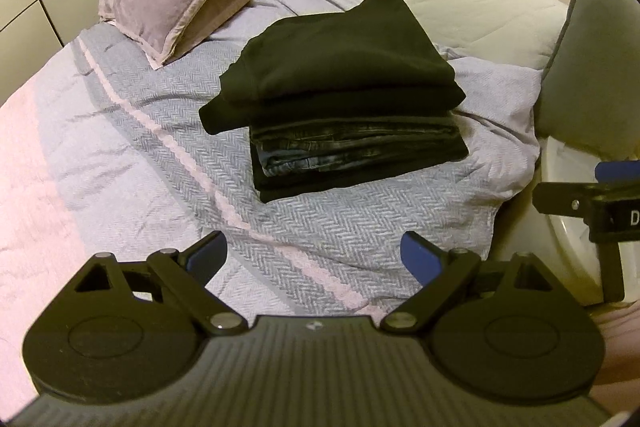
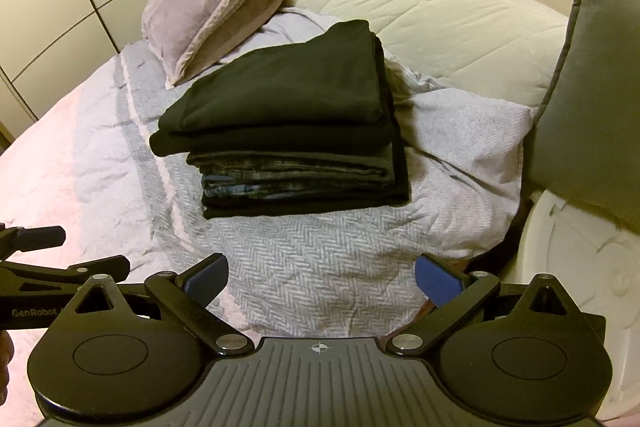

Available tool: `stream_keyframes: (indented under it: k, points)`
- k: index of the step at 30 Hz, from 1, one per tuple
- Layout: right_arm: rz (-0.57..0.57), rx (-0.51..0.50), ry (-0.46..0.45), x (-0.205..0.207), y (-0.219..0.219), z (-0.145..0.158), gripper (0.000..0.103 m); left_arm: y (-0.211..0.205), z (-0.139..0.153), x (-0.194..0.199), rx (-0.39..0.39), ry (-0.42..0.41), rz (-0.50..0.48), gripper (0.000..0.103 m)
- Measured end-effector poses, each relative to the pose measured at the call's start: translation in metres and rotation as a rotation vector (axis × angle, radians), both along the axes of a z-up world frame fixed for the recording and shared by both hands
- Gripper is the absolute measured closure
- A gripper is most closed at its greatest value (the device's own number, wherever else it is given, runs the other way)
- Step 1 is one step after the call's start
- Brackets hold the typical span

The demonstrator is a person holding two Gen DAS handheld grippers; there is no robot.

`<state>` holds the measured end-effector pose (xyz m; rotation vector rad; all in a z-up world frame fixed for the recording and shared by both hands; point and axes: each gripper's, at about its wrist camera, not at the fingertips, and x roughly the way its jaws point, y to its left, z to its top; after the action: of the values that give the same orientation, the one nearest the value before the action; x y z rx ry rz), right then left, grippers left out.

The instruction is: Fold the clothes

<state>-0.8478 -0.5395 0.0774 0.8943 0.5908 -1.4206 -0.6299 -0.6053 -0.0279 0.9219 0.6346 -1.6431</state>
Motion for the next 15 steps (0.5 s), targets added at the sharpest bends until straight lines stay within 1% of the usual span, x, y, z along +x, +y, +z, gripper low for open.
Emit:
stream_keyframes:
  k: [4,15]
  points:
    - [-0.001,-0.007,-0.002,-0.0006,0.0005,0.0012,0.001,0.0008,-0.0018,0.0002,0.000,-0.020,0.003,0.011]
    - [0.000,-0.005,-0.007,-0.0016,-0.0019,0.0010,0.001,0.0001,-0.0037,0.0021,0.010,-0.009,0.013,0.011]
